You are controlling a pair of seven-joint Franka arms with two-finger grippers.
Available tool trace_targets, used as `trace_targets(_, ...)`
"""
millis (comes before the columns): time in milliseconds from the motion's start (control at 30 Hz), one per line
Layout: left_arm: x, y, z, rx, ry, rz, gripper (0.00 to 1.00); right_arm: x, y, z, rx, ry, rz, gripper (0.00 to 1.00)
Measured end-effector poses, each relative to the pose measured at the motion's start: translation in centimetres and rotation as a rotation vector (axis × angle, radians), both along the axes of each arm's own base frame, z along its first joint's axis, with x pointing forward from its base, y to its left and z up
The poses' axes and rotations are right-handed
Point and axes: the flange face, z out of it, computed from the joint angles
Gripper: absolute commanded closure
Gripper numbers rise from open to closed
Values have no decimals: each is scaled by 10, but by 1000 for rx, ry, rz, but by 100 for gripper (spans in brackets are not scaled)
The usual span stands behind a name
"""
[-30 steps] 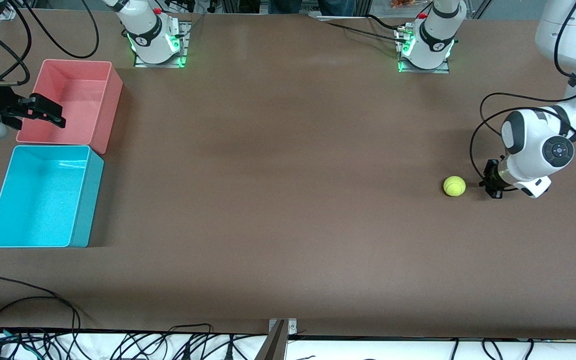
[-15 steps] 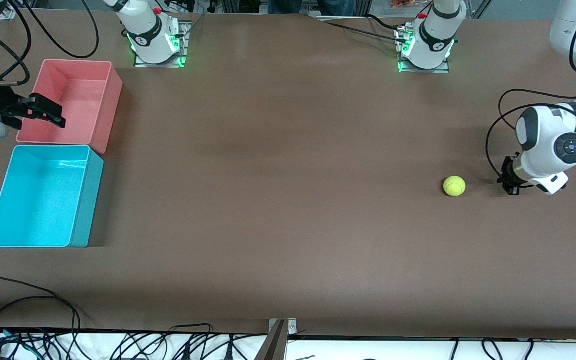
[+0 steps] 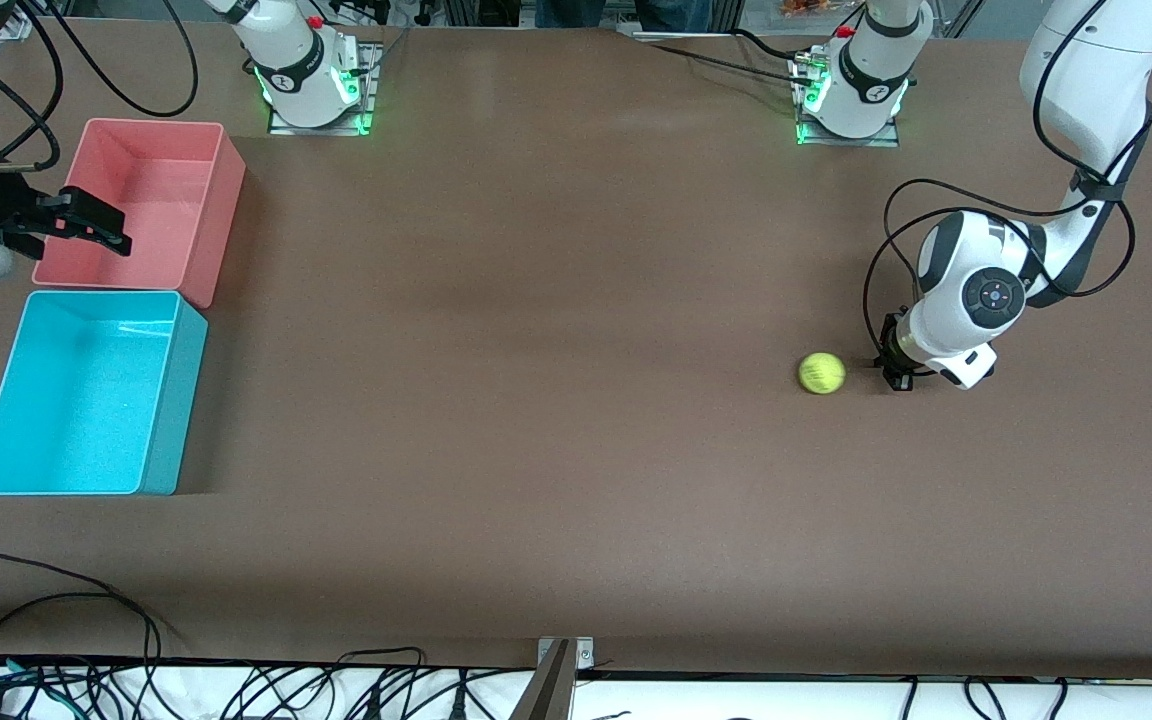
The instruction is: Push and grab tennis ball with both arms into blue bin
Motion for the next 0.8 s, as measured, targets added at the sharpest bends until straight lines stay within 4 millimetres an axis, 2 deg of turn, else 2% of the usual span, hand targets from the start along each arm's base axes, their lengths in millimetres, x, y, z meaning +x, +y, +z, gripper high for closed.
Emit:
trace_targets(200, 1, 21, 7, 3, 0, -18, 100, 0, 0, 0, 0, 0, 0, 0)
trace_targets(433, 6, 61, 25, 4, 16, -115, 100, 0, 0, 0, 0, 0, 0, 0)
trace_targets(600, 24, 85, 59, 15, 59, -215, 100, 0, 0, 0, 0, 0, 0, 0)
trace_targets(800, 52, 97, 111, 20, 87, -366, 100, 2, 5, -11, -2, 31, 10, 0)
